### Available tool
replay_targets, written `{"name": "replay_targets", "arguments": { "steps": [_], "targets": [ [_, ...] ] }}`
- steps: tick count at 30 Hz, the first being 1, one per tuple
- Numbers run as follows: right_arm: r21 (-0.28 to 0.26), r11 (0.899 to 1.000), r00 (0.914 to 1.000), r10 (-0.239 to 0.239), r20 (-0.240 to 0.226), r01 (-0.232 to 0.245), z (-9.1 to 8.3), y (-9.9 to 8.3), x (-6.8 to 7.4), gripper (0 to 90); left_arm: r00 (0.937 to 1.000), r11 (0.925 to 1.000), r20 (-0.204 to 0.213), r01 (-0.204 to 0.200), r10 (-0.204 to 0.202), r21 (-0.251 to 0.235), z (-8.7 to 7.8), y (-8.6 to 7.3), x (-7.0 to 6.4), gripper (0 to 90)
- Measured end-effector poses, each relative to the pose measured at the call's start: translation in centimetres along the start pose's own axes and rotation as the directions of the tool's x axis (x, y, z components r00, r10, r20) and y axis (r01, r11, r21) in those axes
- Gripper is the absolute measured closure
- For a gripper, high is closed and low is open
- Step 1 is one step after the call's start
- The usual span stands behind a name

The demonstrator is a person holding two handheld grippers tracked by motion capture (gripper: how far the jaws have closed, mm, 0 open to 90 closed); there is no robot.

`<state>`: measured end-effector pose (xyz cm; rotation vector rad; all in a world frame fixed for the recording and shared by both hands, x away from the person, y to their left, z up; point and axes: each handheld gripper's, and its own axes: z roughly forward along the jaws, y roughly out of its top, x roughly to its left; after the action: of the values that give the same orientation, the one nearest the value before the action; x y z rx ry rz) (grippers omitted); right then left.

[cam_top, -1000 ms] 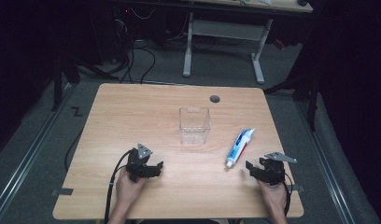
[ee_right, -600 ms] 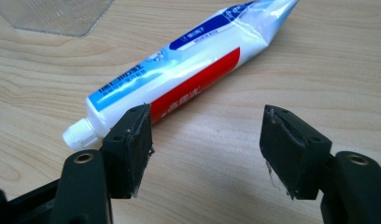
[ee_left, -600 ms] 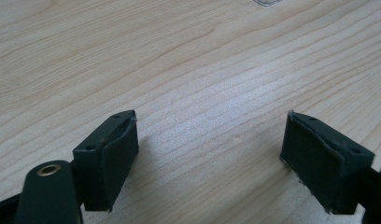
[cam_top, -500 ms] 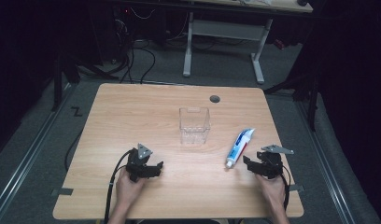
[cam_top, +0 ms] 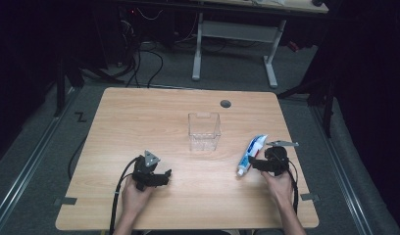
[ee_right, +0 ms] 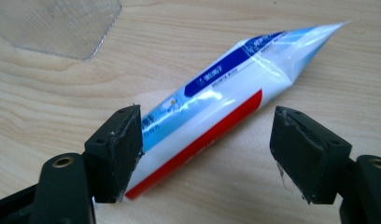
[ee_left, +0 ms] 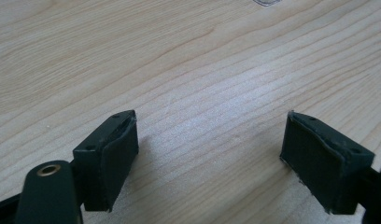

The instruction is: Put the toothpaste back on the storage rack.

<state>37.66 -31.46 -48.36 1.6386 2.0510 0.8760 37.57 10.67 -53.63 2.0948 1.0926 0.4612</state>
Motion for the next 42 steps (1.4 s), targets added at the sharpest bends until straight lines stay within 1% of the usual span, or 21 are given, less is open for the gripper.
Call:
{"name": "replay_targets", "arguments": {
  "steps": [3,5,9,10,11,15,17,19,23,26,28,31,34,37,42],
  "targets": [
    [0.018,1.0,0.9999,0.014,-0.003,-0.014,0.4,0.7,0.0,24.0,1.0,1.0,0.0,0.0,0.0,0.0,0.0,0.0,0.0,19.0],
    [0.026,1.0,0.9998,0.016,-0.014,-0.015,0.9,1.2,0.0,23.2,1.0,1.0,0.0,0.0,0.0,0.0,0.0,0.0,0.0,18.9],
    [0.06,0.998,0.9996,0.03,-0.001,-0.03,1.9,1.8,-0.2,20.5,1.0,1.0,0.0,0.0,0.0,0.0,0.0,0.0,0.0,19.0],
    [0.06,0.998,0.9996,0.03,-0.001,-0.03,1.9,1.8,-0.2,20.5,1.0,1.0,0.0,0.0,0.0,0.0,0.0,0.0,0.0,18.9],
    [0.081,0.996,0.9991,0.042,0.008,-0.043,2.4,2.1,-0.4,19.3,1.0,1.0,0.0,0.0,0.0,0.0,0.0,0.0,0.0,18.9],
    [0.096,0.994,0.9982,0.053,0.026,-0.056,3.0,2.6,-0.5,18.8,1.0,1.0,0.001,0.0,0.0,0.0,0.0,0.0,0.0,18.9],
    [0.115,0.991,0.9975,0.062,0.036,-0.065,3.3,2.8,-0.8,18.1,1.0,1.0,0.001,0.0,0.0,0.0,0.0,0.0,0.0,18.9],
    [0.123,0.99,0.9968,0.073,0.033,-0.076,3.5,3.0,-0.9,18.0,1.0,1.0,0.001,0.0,0.0,0.0,0.0,0.0,0.0,18.9],
    [0.135,0.987,0.9961,0.077,0.043,-0.082,3.8,3.5,-1.0,17.9,1.0,1.0,0.001,0.0,0.0,0.0,0.0,0.0,0.0,18.9],
    [0.154,0.983,0.9946,0.093,0.046,-0.099,4.2,3.6,-1.2,17.3,1.0,1.0,0.001,0.0,0.0,0.0,0.0,0.0,0.0,18.9],
    [0.162,0.98,0.9933,0.109,0.039,-0.114,4.4,3.6,-1.3,16.9,1.0,1.0,0.001,0.0,0.0,0.0,0.0,0.0,0.0,18.9],
    [0.169,0.98,0.9939,0.102,0.043,-0.108,4.7,3.7,-1.3,17.1,1.0,1.0,0.001,0.0,0.0,0.0,0.0,0.0,0.0,18.9],
    [0.191,0.977,0.9942,0.082,0.07,-0.094,5.2,4.0,-1.0,16.9,1.0,1.0,0.0,0.0,0.0,0.0,0.0,0.0,0.0,18.9],
    [0.196,0.977,0.9939,0.072,0.084,-0.087,5.4,4.3,-0.9,18.5,1.0,1.0,0.001,0.0,0.0,0.0,0.0,0.0,0.0,18.9],
    [0.201,0.977,0.9951,0.062,0.077,-0.076,5.4,4.4,-0.9,19.4,1.0,1.0,0.001,0.0,0.0,0.0,0.0,0.0,0.0,18.9]
  ]
}}
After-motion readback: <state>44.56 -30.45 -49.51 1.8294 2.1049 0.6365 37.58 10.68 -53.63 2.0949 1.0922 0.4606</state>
